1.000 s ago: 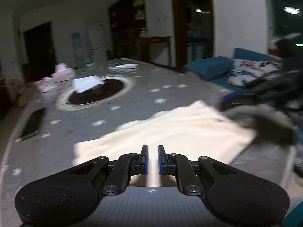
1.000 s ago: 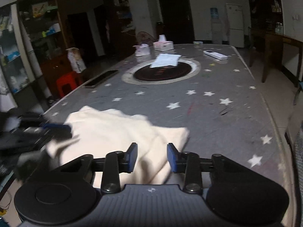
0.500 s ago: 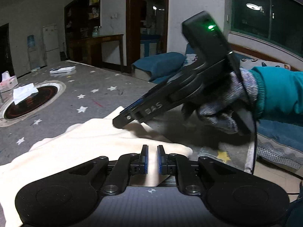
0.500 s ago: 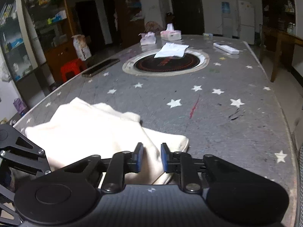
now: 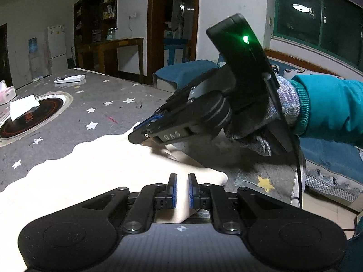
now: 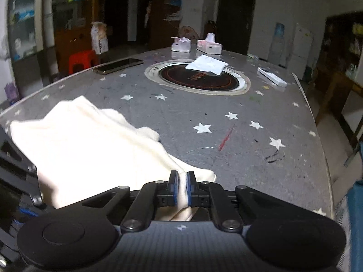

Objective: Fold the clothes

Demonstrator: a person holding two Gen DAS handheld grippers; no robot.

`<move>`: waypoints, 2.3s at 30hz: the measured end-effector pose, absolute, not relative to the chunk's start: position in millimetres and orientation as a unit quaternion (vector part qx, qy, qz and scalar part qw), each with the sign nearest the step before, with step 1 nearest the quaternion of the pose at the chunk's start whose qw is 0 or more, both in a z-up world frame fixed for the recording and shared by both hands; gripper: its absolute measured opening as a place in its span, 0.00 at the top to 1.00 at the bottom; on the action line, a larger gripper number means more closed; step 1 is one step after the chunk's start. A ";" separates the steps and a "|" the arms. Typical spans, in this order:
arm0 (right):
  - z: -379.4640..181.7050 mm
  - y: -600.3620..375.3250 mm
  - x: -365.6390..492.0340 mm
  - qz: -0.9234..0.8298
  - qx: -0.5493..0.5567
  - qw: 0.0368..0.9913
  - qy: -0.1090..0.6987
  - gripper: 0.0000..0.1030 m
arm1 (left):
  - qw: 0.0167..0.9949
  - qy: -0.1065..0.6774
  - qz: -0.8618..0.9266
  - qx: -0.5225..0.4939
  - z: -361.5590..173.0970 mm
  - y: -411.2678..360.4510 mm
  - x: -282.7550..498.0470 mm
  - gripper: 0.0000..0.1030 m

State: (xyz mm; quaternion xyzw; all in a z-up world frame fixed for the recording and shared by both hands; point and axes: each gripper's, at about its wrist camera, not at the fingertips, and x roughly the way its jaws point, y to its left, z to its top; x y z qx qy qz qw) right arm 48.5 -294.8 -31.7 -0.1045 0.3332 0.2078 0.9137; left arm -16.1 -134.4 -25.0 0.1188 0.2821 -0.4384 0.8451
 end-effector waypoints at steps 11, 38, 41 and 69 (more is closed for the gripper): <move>9.1 -281.5 32.9 0.258 -0.048 0.913 0.313 0.88 | 0.886 0.266 -0.372 0.077 -4.0 -85.3 -28.3 0.81; -5.6 -68.2 82.3 0.470 -0.276 0.775 0.320 0.78 | 0.936 0.297 -0.187 -0.021 -10.5 37.1 -39.2 0.61; -7.5 -65.8 79.8 0.475 -0.286 0.768 0.320 0.92 | 0.935 0.296 -0.193 -0.027 -11.4 39.3 -36.6 0.61; 5.8 -88.6 94.0 0.462 -0.203 0.799 0.327 0.86 | 0.918 0.328 -0.211 -0.075 -14.6 61.0 -19.3 0.71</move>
